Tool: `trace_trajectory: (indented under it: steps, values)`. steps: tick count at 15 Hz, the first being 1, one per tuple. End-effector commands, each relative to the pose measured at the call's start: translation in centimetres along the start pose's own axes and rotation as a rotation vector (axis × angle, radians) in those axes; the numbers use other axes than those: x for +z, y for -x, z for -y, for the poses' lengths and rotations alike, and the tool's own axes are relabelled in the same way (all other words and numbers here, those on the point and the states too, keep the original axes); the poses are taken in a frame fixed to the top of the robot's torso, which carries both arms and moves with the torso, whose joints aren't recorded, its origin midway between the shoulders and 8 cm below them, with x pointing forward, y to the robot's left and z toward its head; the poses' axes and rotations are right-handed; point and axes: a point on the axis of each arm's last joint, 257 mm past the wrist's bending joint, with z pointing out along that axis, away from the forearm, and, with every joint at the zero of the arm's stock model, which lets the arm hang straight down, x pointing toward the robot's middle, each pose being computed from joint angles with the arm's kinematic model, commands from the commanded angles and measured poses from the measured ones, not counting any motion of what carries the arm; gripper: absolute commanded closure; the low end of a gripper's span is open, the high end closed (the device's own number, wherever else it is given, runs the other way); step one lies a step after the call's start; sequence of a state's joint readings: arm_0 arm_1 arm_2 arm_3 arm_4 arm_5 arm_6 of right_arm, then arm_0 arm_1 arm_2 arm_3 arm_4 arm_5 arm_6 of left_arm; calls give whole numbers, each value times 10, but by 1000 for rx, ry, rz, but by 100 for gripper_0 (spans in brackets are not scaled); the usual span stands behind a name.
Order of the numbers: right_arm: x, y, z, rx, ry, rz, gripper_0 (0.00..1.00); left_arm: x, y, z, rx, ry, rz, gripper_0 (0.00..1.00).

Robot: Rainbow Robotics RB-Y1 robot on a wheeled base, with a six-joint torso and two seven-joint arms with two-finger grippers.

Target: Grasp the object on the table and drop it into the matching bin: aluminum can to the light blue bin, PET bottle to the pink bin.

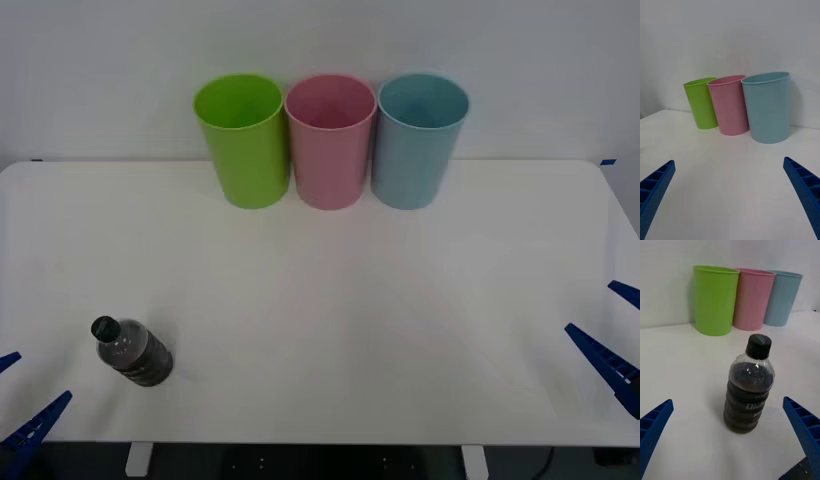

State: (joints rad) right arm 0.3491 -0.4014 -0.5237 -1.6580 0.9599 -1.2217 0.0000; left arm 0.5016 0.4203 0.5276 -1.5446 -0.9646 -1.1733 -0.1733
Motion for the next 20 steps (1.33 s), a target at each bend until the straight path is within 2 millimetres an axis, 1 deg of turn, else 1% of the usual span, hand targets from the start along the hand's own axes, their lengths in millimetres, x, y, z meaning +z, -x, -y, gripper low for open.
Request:
trace_trajectory:
  steps: [1,4,6,14,16,20]
  values:
    - [0,0,0,0,0,0,0,-3,-21,-4,-9,15,-30,0]
    - [0,0,0,0,0,0,0,-2,-31,-4,-14,22,-59,0]
    - [0,0,0,0,0,0,0,6,-36,1,-16,8,-66,0]
    - [0,0,0,0,0,0,0,59,-52,8,-35,-50,-56,0]
    - [0,0,0,0,0,0,0,67,-53,9,-15,-62,-66,0]
    - [0,0,0,0,0,0,0,85,-53,18,-10,-85,-60,0]
